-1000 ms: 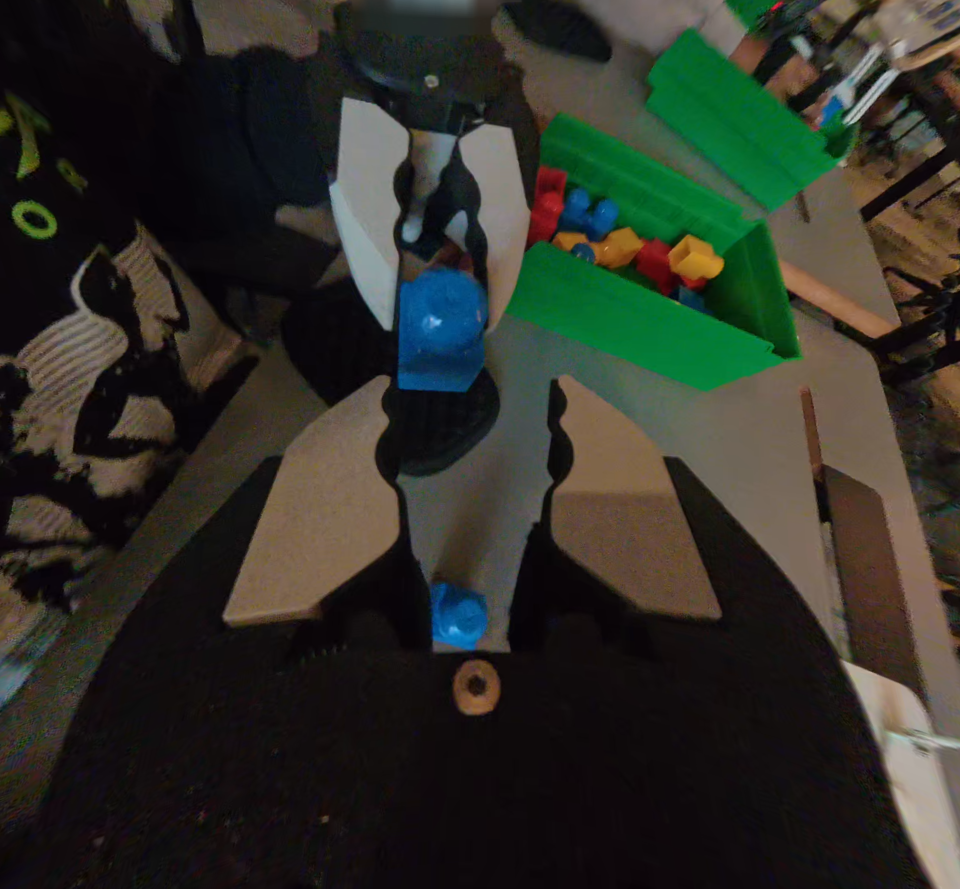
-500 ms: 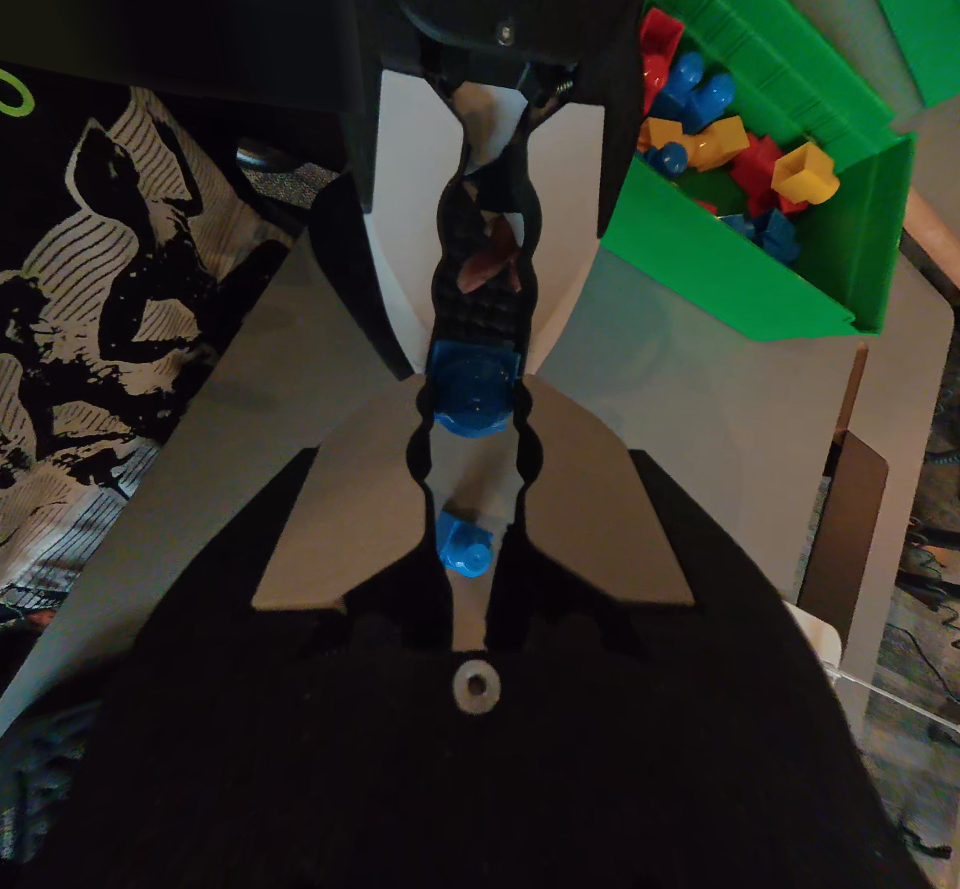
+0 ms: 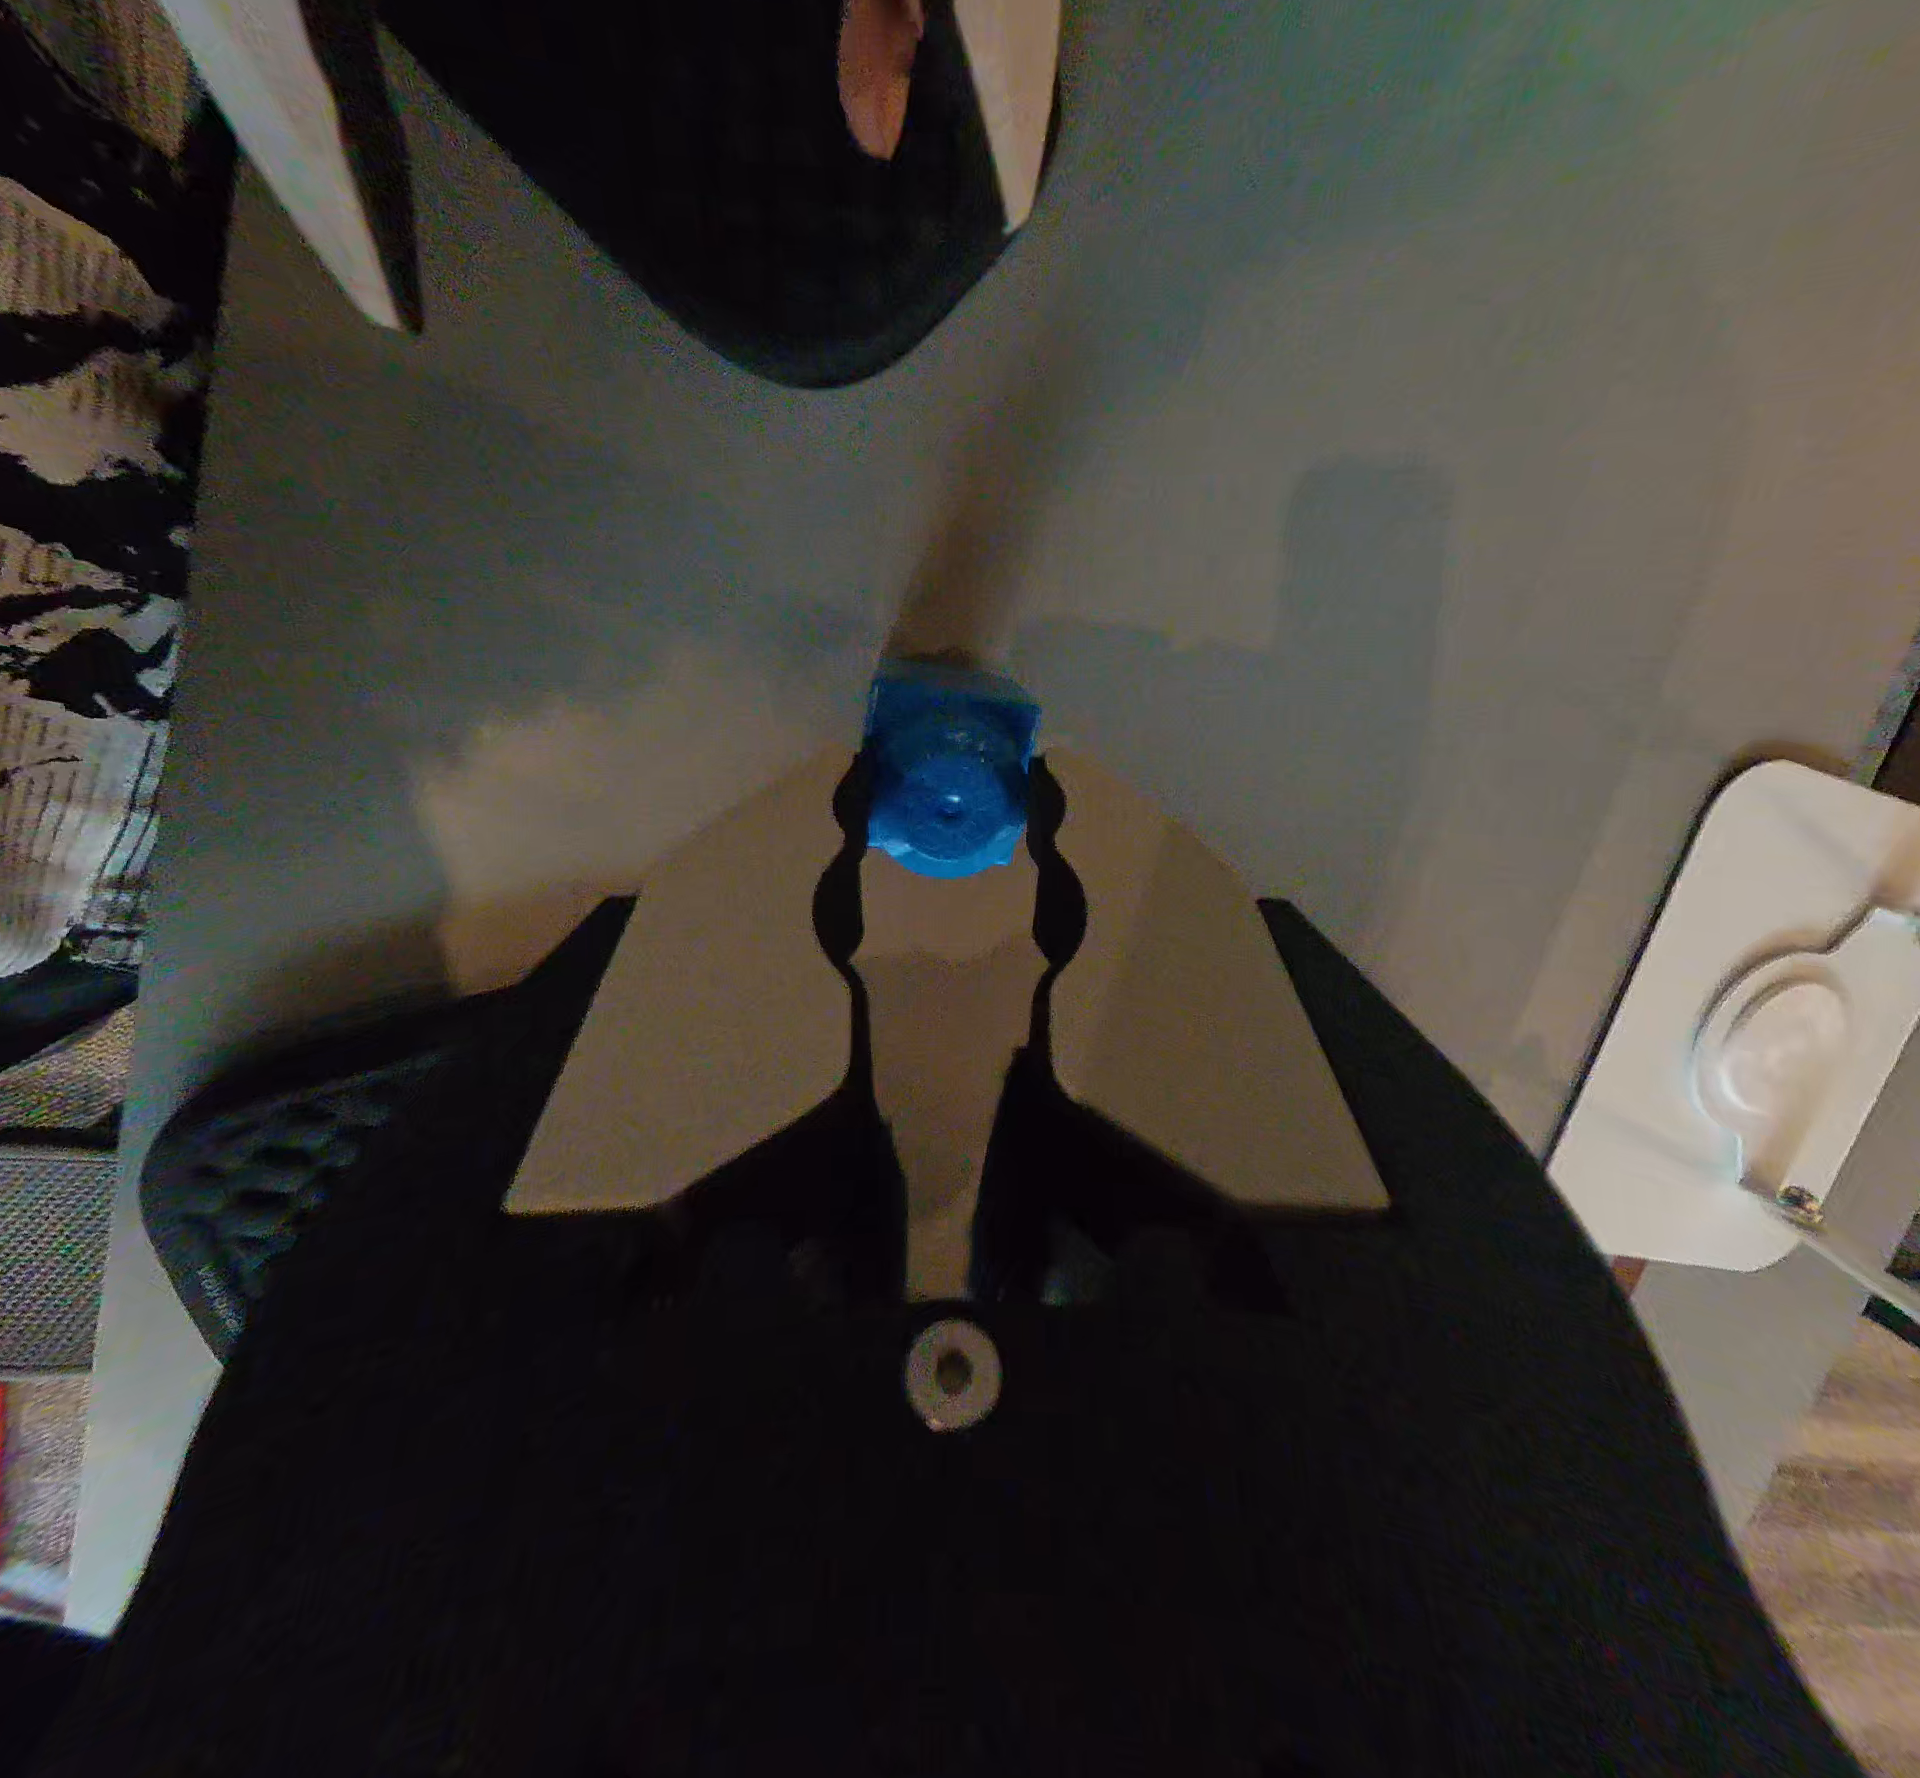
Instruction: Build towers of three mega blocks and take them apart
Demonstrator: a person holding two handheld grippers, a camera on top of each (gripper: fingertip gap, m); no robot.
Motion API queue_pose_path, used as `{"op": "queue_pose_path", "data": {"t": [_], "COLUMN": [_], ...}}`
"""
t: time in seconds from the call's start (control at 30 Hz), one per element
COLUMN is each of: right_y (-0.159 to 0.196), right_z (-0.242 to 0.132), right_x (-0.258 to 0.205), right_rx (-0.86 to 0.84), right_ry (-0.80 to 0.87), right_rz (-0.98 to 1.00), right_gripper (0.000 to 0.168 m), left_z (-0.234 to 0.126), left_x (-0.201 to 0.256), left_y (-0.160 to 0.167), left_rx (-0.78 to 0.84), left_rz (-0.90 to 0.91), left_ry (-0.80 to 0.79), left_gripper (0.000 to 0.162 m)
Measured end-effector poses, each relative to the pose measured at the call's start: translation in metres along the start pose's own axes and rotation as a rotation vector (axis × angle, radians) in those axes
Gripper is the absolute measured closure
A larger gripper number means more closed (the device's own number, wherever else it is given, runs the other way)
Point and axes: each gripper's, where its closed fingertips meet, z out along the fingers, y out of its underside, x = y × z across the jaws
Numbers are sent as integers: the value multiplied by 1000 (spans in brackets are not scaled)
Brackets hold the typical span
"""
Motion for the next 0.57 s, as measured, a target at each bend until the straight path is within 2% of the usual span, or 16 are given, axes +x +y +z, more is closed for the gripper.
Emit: {"op": "queue_pose_path", "data": {"t": [0.3,0.57], "right_y": [10,9], "right_z": [12,20], "right_x": [4,5], "right_rx": [-49,-80], "right_ry": [-51,-66], "right_rz": [28,59], "right_gripper": [140,140], "left_z": [22,22], "left_x": [-14,-13], "left_y": [37,36], "left_rx": [-79,-62], "left_rz": [1,-12], "left_ry": [53,82], "left_gripper": [74,77]}}
